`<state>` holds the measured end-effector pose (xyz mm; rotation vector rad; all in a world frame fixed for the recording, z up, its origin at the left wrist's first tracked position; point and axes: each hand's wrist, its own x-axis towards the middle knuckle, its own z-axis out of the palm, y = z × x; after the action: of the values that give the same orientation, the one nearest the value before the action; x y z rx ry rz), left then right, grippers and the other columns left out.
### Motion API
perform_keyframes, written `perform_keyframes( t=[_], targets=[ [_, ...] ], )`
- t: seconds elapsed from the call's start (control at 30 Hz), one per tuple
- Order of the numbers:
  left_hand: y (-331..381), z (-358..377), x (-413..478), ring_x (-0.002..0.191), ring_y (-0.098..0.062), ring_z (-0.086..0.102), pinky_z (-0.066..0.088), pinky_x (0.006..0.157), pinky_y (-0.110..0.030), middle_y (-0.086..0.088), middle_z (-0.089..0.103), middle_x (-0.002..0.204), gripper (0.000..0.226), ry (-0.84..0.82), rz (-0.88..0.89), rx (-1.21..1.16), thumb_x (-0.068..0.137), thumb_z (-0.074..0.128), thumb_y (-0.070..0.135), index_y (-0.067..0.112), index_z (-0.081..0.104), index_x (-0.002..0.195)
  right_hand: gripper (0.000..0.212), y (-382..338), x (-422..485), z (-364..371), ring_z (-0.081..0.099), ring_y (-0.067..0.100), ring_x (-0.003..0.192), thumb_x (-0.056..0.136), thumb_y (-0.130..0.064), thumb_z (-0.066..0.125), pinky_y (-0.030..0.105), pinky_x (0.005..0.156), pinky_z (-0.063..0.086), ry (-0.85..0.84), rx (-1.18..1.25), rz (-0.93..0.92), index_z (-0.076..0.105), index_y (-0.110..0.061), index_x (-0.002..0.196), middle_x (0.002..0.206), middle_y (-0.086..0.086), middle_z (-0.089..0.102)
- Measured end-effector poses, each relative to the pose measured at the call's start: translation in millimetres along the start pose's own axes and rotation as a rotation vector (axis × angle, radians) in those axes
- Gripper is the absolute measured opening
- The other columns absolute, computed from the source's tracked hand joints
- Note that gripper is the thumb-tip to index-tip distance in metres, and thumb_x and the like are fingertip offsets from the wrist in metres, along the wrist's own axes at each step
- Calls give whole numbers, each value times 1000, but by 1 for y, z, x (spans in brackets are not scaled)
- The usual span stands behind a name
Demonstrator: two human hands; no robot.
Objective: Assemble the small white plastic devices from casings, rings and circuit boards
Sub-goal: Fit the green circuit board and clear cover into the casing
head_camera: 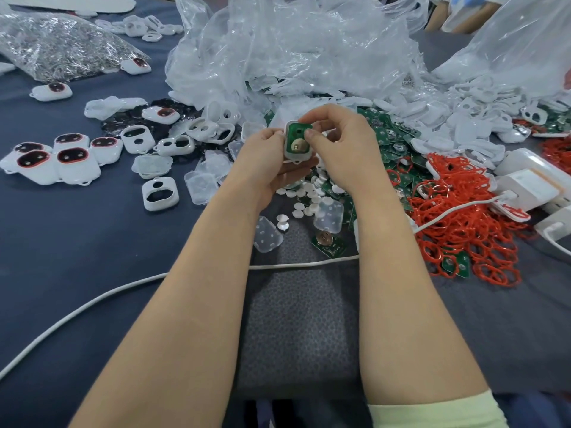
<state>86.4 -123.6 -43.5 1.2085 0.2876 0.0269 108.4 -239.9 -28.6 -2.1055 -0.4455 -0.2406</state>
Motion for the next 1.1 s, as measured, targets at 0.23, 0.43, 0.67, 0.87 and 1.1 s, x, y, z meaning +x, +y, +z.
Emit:
perform_keyframes(
  t=[0.23,0.43,0.67,0.87,1.1],
  targets=[
    [0,0,0,57,-15,69,59,60,-28,-10,67,84,20,3,-5,-25,103,37,11,10,55,96,12,3,1,3,43,-7,56,88,-16,62,7,57,34,54,-62,-30,66,-22,97,80,-12,58],
    [0,0,1,55,-14,69,58,56,-26,-8,67,80,20,23,3,-31,102,38,9,10,55,94,12,3,2,5,39,-1,65,88,-17,61,21,71,35,68,-140,-48,66,-20,99,94,2,62],
    [-1,1,-1,57,-13,69,61,64,-29,-7,68,79,19,0,12,-5,101,39,9,11,57,93,14,4,3,6,44,8,74,89,-16,60,20,72,34,76,-143,-53,66,-21,100,97,2,62],
    [0,2,-2,57,-13,69,61,64,-29,-9,67,83,19,-9,8,-2,102,38,10,9,57,98,12,2,3,3,48,5,68,89,-11,59,13,63,39,61,18,-24,65,-22,90,81,-5,59],
    [1,2,-2,70,-23,70,61,65,-31,-23,68,106,24,17,-34,-6,103,36,11,4,53,119,14,2,4,-2,50,6,74,91,-8,57,15,70,43,55,142,13,62,-20,88,78,-8,55]
  ],
)
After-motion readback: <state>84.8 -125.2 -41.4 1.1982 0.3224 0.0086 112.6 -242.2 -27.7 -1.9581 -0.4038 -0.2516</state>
